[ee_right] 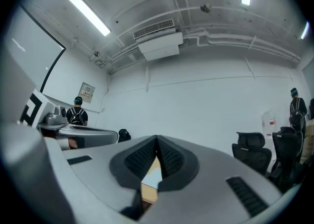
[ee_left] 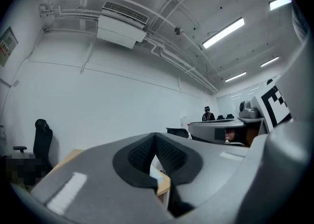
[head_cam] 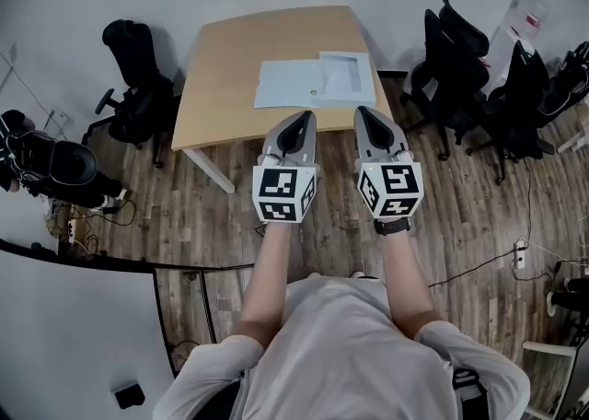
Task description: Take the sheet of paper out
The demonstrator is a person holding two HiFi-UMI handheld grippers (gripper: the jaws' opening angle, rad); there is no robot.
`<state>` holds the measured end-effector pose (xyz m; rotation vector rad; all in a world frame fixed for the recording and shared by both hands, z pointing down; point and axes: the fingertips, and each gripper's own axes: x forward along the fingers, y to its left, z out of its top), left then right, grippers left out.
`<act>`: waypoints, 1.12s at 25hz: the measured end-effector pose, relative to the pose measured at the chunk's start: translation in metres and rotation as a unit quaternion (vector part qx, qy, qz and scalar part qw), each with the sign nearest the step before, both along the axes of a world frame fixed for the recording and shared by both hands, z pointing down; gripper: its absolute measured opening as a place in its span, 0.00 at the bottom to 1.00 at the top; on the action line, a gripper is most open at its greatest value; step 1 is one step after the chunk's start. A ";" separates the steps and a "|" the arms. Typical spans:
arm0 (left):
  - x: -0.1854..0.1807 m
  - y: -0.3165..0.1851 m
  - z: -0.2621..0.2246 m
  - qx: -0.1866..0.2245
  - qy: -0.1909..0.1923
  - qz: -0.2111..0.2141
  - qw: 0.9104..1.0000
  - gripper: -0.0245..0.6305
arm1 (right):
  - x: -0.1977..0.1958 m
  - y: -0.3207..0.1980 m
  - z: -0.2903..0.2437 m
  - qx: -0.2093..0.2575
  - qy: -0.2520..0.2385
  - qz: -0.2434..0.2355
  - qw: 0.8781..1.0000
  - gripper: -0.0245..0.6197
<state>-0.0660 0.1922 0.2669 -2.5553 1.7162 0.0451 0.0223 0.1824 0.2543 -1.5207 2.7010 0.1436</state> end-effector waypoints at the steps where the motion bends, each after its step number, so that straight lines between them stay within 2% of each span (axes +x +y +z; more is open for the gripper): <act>1: -0.005 0.002 -0.001 0.002 0.001 0.002 1.000 0.05 | -0.005 0.002 -0.001 0.001 -0.006 -0.002 1.000 0.06; 5: -0.023 0.008 0.000 0.007 0.006 0.008 1.000 0.05 | -0.020 0.009 0.001 -0.001 -0.020 -0.004 1.000 0.06; 11: -0.033 0.002 0.018 -0.001 0.023 0.017 1.000 0.05 | -0.028 0.009 0.018 -0.014 0.015 0.010 1.000 0.06; 15: -0.039 -0.012 0.028 -0.009 0.024 0.014 1.000 0.05 | -0.031 -0.008 0.034 -0.033 0.016 0.015 0.999 0.06; 21: -0.039 -0.067 0.046 -0.019 0.024 0.008 0.999 0.05 | -0.027 -0.065 0.060 -0.050 0.018 0.016 0.998 0.06; 28: -0.008 -0.169 0.037 -0.016 0.016 0.017 1.000 0.05 | -0.013 -0.167 0.056 -0.044 -0.005 0.004 0.999 0.06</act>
